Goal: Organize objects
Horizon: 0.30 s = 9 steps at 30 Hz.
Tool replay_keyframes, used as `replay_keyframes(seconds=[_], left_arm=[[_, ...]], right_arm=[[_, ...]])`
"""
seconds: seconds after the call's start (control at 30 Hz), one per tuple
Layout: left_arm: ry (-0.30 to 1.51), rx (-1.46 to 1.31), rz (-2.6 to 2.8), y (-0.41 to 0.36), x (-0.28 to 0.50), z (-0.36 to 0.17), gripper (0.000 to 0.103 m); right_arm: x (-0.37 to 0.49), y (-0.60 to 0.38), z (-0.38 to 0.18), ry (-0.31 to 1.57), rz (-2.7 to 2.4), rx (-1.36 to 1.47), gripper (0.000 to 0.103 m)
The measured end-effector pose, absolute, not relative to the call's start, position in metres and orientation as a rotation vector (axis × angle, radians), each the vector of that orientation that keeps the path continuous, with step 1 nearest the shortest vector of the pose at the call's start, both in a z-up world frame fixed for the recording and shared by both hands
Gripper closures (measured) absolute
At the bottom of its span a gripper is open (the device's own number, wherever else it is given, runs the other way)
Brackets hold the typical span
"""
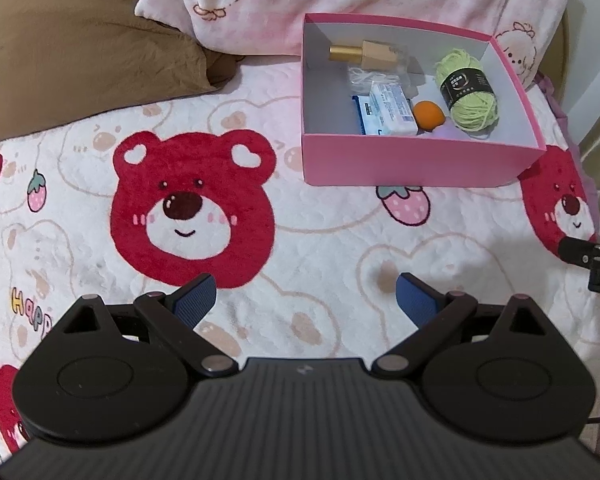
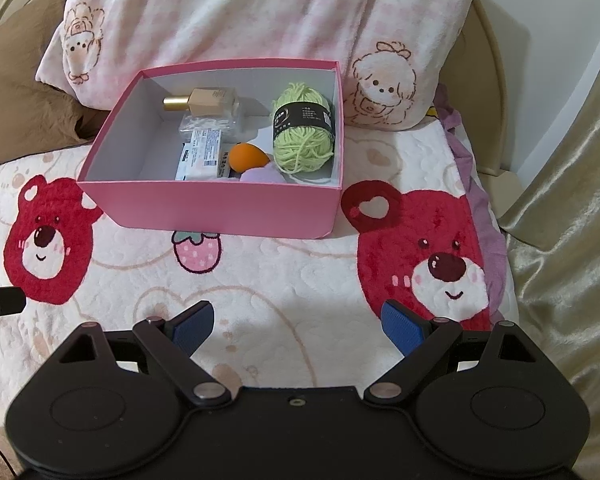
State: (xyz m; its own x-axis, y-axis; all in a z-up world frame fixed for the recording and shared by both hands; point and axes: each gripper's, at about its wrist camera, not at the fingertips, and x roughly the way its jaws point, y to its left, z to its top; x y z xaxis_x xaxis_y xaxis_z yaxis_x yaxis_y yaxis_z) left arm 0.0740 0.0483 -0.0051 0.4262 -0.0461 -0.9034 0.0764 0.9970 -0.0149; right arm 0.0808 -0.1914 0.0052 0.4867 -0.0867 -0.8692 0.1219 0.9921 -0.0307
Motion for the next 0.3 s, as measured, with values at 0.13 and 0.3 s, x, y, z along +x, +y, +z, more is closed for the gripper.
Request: replay_keyframes(seconds=[0.13,0.3], left_arm=[[1.118,0.038,-0.078,0.0488,0.0740,-0.0037,0.005],[1.113,0.045,-0.079,0.0486,0.0736,-0.0030,0.005]], right_arm=[[0.0808,-0.1913,0.0053,1.055,-0.127,0.036,0.010],[0.0809,-0.1918,0.0051,1.053,-0.128,0.038,0.010]])
